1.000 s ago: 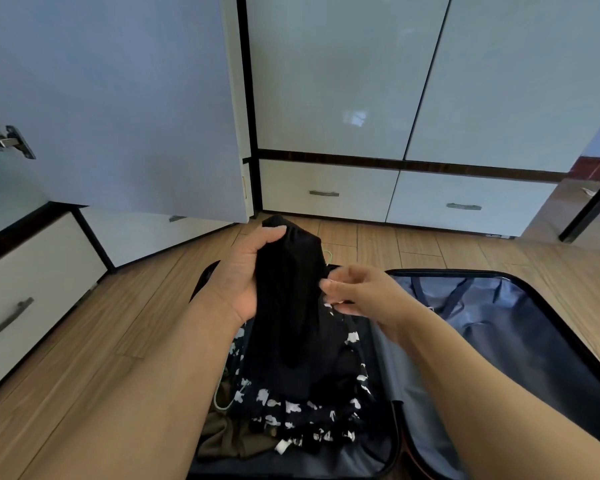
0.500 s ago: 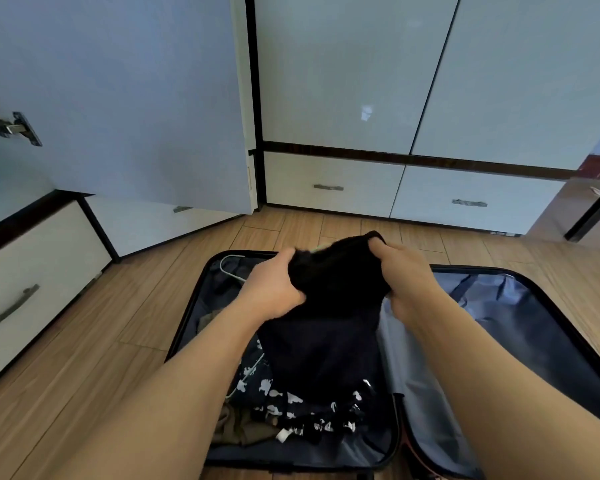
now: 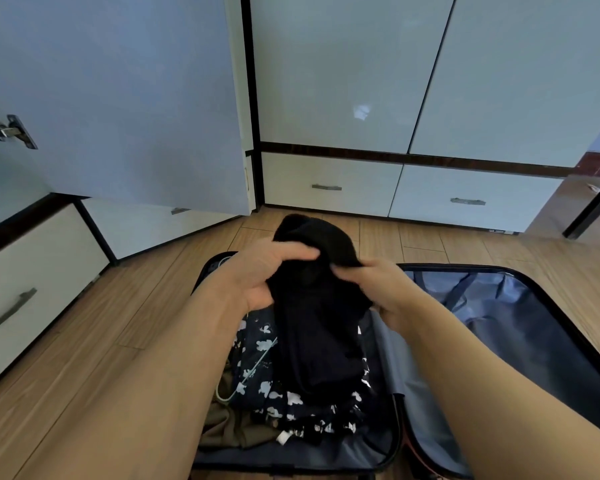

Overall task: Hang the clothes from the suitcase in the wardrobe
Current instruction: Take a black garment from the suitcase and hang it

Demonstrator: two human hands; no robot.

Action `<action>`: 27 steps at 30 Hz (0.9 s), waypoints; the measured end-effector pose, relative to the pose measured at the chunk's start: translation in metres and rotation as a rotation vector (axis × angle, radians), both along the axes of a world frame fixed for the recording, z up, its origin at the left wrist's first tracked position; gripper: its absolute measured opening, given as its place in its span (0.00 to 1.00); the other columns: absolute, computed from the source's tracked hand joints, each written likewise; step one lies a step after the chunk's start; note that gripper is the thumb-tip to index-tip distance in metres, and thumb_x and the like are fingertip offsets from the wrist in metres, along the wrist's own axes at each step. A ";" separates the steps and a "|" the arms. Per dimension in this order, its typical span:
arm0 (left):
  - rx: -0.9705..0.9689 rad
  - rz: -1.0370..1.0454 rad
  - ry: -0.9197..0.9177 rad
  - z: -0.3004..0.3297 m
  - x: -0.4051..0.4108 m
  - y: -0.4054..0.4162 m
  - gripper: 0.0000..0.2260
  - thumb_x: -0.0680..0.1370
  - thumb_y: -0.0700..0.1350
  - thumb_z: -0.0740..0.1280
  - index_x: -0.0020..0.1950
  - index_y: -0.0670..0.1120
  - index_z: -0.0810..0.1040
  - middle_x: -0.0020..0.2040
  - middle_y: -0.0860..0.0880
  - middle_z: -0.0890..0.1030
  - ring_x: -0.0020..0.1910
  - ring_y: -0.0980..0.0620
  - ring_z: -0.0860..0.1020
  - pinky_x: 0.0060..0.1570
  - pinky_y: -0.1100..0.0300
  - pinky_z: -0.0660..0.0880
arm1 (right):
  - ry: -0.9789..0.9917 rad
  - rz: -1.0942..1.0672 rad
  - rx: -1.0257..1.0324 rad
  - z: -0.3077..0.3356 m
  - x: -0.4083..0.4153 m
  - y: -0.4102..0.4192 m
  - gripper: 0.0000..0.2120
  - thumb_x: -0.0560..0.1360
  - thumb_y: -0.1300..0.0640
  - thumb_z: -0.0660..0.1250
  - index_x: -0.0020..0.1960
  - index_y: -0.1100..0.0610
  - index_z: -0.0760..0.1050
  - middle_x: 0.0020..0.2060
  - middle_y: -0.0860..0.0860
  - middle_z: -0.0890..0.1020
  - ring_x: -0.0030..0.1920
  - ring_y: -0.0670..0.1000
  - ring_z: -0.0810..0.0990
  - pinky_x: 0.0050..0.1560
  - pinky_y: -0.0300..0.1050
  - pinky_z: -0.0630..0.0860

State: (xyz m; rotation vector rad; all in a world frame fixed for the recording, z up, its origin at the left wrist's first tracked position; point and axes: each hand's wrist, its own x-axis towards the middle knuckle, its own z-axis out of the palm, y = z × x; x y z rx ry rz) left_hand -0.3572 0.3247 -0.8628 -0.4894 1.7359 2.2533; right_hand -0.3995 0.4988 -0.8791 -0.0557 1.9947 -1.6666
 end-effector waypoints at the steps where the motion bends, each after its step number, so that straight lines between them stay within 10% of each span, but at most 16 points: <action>1: -0.174 -0.073 -0.012 -0.003 0.002 -0.001 0.16 0.69 0.36 0.74 0.56 0.41 0.80 0.51 0.42 0.84 0.52 0.42 0.82 0.57 0.47 0.77 | -0.062 -0.123 -0.102 -0.001 -0.004 0.000 0.03 0.76 0.60 0.68 0.49 0.56 0.79 0.40 0.49 0.84 0.44 0.49 0.81 0.46 0.43 0.77; 4: -0.714 -0.045 -0.058 -0.024 0.005 -0.002 0.11 0.71 0.42 0.75 0.53 0.46 0.82 0.49 0.47 0.84 0.49 0.49 0.81 0.53 0.55 0.77 | -0.229 -0.301 -0.316 0.000 -0.012 0.006 0.08 0.78 0.66 0.60 0.47 0.58 0.76 0.37 0.52 0.81 0.40 0.51 0.79 0.46 0.51 0.77; 12: 0.204 0.191 -0.166 -0.013 0.006 -0.002 0.09 0.81 0.39 0.60 0.51 0.36 0.79 0.40 0.41 0.83 0.38 0.45 0.83 0.42 0.52 0.79 | -0.256 -0.289 -0.237 -0.004 -0.006 0.004 0.13 0.70 0.62 0.73 0.53 0.64 0.79 0.43 0.57 0.85 0.45 0.55 0.84 0.47 0.49 0.81; 15: 0.248 0.162 -0.189 -0.005 0.008 0.004 0.12 0.80 0.45 0.61 0.45 0.38 0.78 0.31 0.44 0.78 0.27 0.48 0.78 0.32 0.57 0.78 | -0.133 -0.316 -0.251 -0.005 -0.009 0.005 0.24 0.66 0.61 0.77 0.60 0.62 0.74 0.47 0.55 0.83 0.44 0.52 0.83 0.35 0.42 0.79; 21: 0.228 0.053 0.007 -0.002 0.005 0.000 0.11 0.78 0.42 0.64 0.56 0.39 0.81 0.53 0.41 0.83 0.53 0.44 0.82 0.58 0.49 0.76 | 0.195 -0.001 -0.083 0.003 -0.004 -0.003 0.30 0.59 0.37 0.75 0.54 0.54 0.77 0.50 0.50 0.82 0.52 0.50 0.82 0.48 0.42 0.78; 24: 0.066 0.007 0.023 -0.003 -0.001 0.004 0.11 0.77 0.40 0.67 0.57 0.38 0.80 0.53 0.41 0.83 0.51 0.44 0.83 0.51 0.51 0.79 | 0.175 0.255 0.107 0.004 0.000 -0.010 0.18 0.70 0.46 0.73 0.55 0.54 0.79 0.47 0.50 0.85 0.49 0.48 0.83 0.46 0.39 0.79; 27: -0.001 0.011 0.062 -0.009 -0.004 0.001 0.16 0.73 0.40 0.72 0.60 0.40 0.79 0.55 0.40 0.83 0.53 0.42 0.82 0.53 0.49 0.79 | 0.206 0.066 0.012 0.005 0.000 -0.010 0.05 0.77 0.57 0.67 0.51 0.53 0.80 0.41 0.49 0.85 0.40 0.43 0.83 0.36 0.35 0.78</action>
